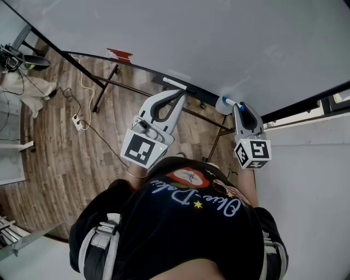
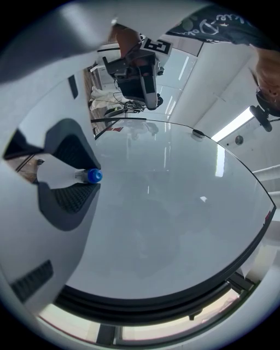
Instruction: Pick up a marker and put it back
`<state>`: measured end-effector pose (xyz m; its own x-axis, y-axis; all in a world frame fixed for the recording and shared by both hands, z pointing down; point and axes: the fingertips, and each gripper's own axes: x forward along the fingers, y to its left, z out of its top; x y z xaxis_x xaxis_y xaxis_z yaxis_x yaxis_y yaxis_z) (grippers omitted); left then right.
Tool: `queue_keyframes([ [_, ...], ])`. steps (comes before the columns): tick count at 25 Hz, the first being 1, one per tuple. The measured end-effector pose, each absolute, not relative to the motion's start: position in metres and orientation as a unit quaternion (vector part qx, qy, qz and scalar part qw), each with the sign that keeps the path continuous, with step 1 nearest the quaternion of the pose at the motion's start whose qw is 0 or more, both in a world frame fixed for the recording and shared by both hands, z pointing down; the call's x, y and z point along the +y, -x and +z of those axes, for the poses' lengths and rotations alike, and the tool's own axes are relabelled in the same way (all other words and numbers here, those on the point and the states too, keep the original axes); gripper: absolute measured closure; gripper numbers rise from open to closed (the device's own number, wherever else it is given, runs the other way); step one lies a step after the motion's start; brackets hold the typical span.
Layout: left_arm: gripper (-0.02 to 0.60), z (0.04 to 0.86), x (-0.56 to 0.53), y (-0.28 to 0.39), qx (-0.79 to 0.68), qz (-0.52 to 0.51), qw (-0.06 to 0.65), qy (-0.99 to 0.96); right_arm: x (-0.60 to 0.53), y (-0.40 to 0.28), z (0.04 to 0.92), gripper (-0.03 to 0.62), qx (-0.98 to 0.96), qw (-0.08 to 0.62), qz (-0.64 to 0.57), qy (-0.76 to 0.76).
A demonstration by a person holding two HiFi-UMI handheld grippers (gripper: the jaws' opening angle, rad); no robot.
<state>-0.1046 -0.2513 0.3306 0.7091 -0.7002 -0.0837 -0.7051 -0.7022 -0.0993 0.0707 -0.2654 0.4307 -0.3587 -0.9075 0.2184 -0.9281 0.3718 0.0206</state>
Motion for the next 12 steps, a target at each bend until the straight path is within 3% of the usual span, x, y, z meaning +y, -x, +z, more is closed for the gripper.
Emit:
queue_keyframes([
  [12,0.578,0.3309,-0.2498,0.1036,0.38,0.02,0.064,0.922,-0.2639,-0.0698,0.4374,0.516,-0.822,0.112,0.057,-0.555],
])
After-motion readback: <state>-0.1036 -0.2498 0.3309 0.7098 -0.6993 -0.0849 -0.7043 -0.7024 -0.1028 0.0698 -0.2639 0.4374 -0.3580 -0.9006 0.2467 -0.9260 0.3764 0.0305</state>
